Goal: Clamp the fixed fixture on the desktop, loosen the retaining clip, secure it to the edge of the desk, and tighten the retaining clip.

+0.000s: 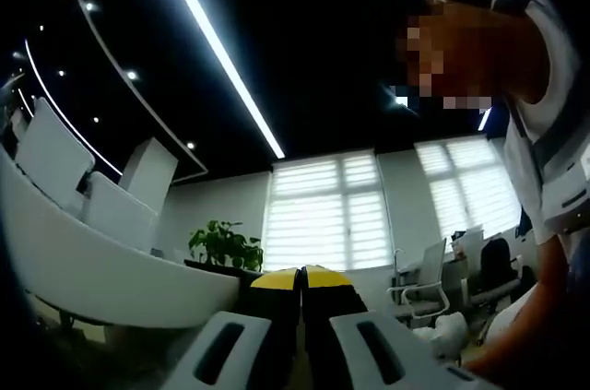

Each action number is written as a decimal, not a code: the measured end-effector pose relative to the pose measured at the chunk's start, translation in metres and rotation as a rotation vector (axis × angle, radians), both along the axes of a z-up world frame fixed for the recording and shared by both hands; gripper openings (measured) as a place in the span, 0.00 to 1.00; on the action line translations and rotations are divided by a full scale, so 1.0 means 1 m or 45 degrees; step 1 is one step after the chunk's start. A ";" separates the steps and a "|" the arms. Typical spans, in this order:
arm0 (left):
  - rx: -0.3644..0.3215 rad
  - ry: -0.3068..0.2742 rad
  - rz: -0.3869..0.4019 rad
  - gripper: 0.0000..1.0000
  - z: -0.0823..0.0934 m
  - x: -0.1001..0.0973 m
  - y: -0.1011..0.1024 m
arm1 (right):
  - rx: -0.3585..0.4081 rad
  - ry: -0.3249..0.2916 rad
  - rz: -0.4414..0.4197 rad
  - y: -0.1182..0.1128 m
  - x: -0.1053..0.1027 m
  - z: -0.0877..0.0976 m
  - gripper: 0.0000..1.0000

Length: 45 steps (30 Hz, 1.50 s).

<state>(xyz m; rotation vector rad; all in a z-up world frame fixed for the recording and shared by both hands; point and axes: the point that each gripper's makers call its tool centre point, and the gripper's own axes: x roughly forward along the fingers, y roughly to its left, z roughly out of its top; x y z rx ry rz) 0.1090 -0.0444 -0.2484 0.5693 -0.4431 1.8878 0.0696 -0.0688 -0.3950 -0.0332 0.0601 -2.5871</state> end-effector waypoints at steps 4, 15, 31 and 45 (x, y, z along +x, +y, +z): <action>0.000 0.000 0.001 0.02 0.000 0.000 0.000 | -0.050 0.096 -0.400 0.030 0.015 0.025 0.45; 0.004 -0.003 0.000 0.02 0.000 0.000 -0.001 | 0.023 0.121 -0.440 0.002 -0.010 0.033 0.42; 0.009 -0.005 -0.004 0.02 0.000 0.000 -0.002 | 0.000 0.207 -0.065 0.003 -0.023 0.038 0.26; 0.009 -0.003 -0.006 0.02 0.000 0.000 -0.001 | -0.062 0.082 0.368 -0.013 -0.022 0.030 0.26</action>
